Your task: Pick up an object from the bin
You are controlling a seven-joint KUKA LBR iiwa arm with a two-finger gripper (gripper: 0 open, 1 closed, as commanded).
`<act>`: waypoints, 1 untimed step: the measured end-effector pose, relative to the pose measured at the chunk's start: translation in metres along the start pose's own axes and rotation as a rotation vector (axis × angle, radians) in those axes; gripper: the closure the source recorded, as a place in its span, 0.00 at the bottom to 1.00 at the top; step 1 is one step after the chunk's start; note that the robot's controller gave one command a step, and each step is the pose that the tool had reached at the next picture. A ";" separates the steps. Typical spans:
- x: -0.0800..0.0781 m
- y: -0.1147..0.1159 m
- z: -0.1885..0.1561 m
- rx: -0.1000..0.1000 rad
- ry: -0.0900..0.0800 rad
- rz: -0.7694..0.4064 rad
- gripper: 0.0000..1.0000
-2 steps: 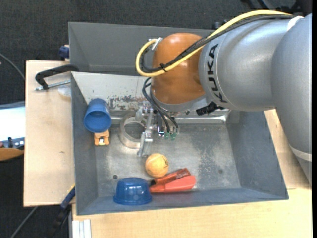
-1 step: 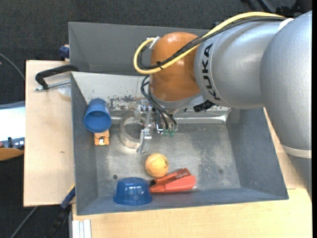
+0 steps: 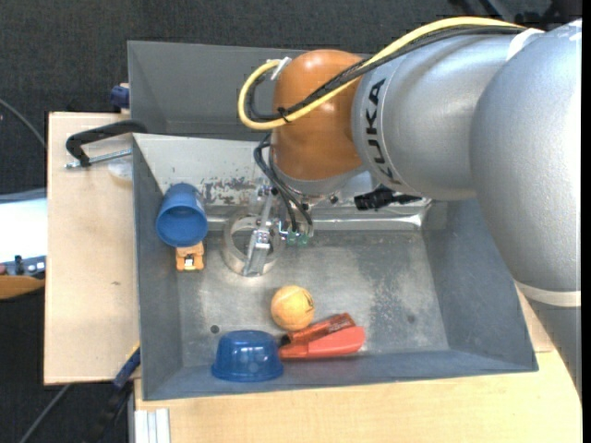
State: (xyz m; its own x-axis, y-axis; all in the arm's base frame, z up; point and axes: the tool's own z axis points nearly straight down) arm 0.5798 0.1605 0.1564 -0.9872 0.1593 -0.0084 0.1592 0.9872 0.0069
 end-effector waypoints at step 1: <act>0.000 0.000 0.063 0.001 0.002 0.008 0.00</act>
Offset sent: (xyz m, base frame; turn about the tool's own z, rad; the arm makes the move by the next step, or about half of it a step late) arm -0.0086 0.0002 -0.0864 0.0580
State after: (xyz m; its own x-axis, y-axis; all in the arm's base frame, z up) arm 0.5805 0.1610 0.0936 -0.9859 0.1675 -0.0061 0.1675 0.9859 0.0061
